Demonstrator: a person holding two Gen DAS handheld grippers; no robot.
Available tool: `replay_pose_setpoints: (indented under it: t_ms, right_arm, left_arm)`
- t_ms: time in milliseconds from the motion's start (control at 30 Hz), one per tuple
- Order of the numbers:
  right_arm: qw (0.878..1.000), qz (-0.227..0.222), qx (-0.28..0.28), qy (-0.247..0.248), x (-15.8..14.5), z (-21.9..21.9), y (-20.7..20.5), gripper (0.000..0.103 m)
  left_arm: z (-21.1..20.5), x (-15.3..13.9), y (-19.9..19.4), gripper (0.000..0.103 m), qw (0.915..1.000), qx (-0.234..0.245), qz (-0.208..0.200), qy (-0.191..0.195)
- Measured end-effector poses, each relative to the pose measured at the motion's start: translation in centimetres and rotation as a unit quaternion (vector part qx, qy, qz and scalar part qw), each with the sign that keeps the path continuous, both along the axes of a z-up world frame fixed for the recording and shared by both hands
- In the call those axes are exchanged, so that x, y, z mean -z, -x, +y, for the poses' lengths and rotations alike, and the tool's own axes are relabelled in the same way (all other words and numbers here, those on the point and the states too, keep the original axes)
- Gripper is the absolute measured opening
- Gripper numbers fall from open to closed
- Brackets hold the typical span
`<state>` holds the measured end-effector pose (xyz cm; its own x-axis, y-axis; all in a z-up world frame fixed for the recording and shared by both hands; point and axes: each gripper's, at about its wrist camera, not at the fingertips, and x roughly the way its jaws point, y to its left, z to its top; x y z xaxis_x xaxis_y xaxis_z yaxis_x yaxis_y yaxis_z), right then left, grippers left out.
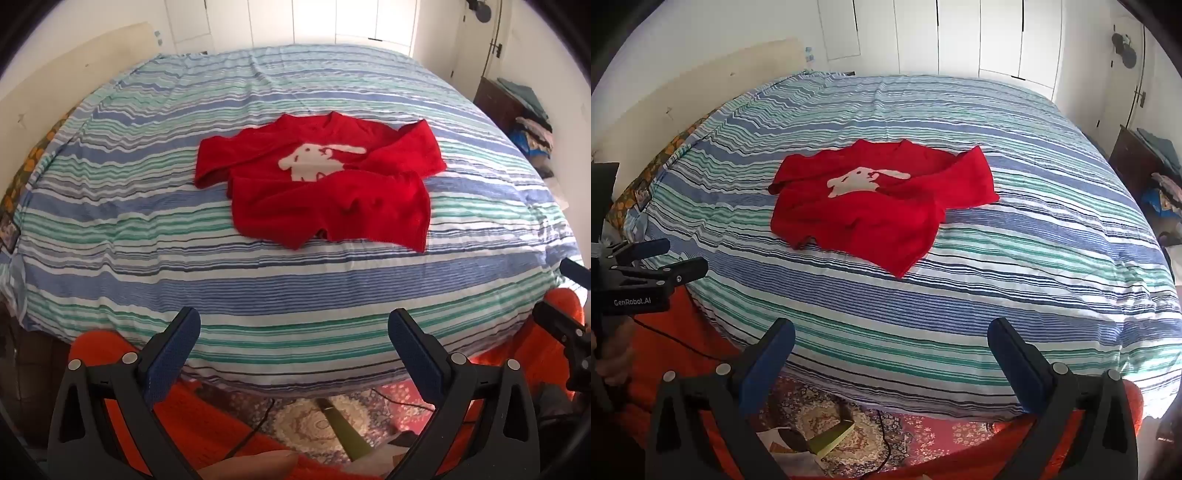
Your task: Fold small clothes
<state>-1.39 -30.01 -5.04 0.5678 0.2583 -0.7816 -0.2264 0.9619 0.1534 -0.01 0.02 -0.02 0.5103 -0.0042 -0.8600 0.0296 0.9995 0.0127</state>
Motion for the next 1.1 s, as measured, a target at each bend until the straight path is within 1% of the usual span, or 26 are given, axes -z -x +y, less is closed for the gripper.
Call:
replay_pose_setpoints:
  t_ms: [67, 167, 267, 333, 600, 1100]
  right_arm:
    - [1.000, 0.001, -0.001, 0.001, 0.1, 0.0, 0.0, 0.103]
    - [1.000, 0.003, -0.003, 0.002, 0.1, 0.4, 0.0, 0.103]
    - [1.000, 0.004, -0.003, 0.003, 0.0, 0.4, 0.1, 0.103]
    - [1.000, 0.006, -0.002, 0.002, 0.0, 0.2, -0.5, 0.103]
    - [1.000, 0.003, -0.005, 0.010, 0.2, 0.6, 0.2, 0.103]
    - [1.000, 0.007, -0.006, 0.009, 0.3, 0.5, 0.1, 0.103]
  left_arm:
    - [0.1, 0.0, 0.0, 0.102, 1.0000, 0.003, 0.001, 0.002]
    - [-0.7, 0.8, 0.3, 0.102, 0.9999, 0.008, 0.007, 0.004]
    - [-0.7, 0.6, 0.4, 0.102, 0.9998, 0.014, 0.009, 0.005]
    - [-1.1, 0.6, 0.4, 0.102, 0.9998, 0.018, 0.012, -0.002]
    - [-1.2, 0.7, 0.4, 0.102, 0.9997, 0.019, 0.015, 0.002]
    - [-1.5, 0.8, 0.5, 0.102, 0.9996, 0.022, 0.019, 0.004]
